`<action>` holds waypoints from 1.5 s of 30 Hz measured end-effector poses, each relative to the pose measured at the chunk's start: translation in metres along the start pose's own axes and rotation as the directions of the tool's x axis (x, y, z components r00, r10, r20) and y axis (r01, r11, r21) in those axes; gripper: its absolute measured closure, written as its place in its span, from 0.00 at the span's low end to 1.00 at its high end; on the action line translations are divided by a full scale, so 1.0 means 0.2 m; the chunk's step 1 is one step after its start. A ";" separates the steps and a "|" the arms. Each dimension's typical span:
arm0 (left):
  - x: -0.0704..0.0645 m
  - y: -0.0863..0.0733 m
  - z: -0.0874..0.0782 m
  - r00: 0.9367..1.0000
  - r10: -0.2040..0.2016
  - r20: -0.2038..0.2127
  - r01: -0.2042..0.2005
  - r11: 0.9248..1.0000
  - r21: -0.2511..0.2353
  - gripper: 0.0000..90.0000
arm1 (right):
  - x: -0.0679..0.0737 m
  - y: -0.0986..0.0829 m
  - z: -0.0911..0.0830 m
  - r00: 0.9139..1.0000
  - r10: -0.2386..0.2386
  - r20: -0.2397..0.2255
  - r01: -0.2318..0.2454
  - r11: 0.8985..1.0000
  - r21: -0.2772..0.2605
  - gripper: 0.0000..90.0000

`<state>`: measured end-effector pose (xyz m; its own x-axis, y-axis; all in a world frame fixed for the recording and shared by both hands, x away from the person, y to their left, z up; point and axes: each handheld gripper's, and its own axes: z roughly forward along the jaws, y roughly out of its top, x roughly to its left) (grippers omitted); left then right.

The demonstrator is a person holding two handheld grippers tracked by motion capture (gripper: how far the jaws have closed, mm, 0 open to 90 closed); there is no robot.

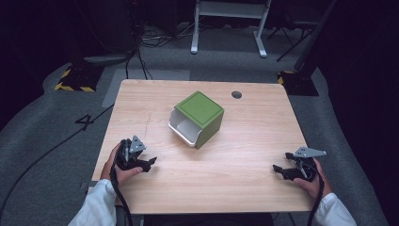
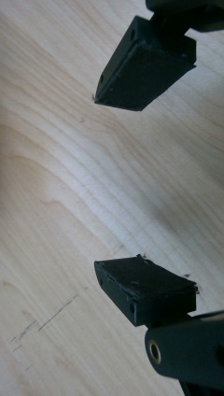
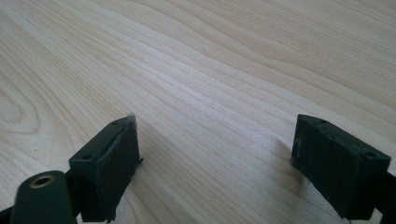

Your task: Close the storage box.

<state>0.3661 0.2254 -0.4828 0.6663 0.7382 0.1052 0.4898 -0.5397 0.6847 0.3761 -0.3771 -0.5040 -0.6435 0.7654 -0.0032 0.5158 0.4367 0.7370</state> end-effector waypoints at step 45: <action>-0.01 -0.11 0.04 0.992 -0.112 0.057 0.112 0.994 0.000 0.18 | 0.00 0.00 0.00 1.000 0.000 -0.001 0.000 1.000 0.000 0.16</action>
<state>0.3584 0.2337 -0.5043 0.6387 0.7693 -0.0134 0.5611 -0.4538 0.6923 0.3767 -0.3762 -0.5041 -0.6440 0.7651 -0.0022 0.5157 0.4363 0.7373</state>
